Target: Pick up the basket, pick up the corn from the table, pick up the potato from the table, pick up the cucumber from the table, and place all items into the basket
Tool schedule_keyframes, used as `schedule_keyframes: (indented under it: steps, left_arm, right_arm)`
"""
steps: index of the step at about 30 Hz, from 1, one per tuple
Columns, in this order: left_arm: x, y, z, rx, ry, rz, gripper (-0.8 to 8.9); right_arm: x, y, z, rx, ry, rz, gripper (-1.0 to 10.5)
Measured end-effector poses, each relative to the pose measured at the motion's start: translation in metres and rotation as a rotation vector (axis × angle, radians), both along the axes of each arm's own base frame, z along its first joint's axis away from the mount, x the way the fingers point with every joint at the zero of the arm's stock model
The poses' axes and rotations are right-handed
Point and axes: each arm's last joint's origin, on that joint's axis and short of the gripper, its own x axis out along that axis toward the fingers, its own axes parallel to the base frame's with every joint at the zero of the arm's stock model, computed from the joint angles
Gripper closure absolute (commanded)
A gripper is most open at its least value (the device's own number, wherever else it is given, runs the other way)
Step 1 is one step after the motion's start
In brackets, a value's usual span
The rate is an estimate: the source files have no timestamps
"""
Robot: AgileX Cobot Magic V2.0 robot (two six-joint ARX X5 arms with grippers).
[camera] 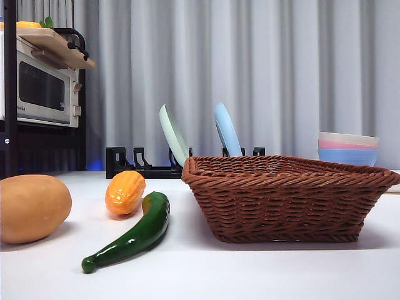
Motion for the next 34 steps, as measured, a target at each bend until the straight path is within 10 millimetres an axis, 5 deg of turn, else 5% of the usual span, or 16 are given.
schedule_keyframes:
  steps: [9, 18, 26, 34]
  left_arm:
    - [0.001, -0.001, 0.008, -0.153, -0.052, -0.024, 8.20]
    - [-0.003, -0.002, 0.053, -0.191, -0.093, -0.026, 8.20]
    - [0.012, -0.002, 0.102, -0.150, 0.002, -0.087, 8.20]
    - [0.049, -0.003, 0.133, -0.066, 0.206, -0.196, 8.13]
  right_arm:
    - [0.000, 0.000, 0.005, 0.208, 0.038, -0.029, 9.6]
    - [0.007, 0.001, 0.057, 0.211, 0.054, -0.030, 9.6]
    - [0.038, 0.006, 0.108, 0.080, 0.136, -0.016, 9.6]
    - [0.077, 0.016, 0.134, -0.051, 0.330, 0.167, 9.5]
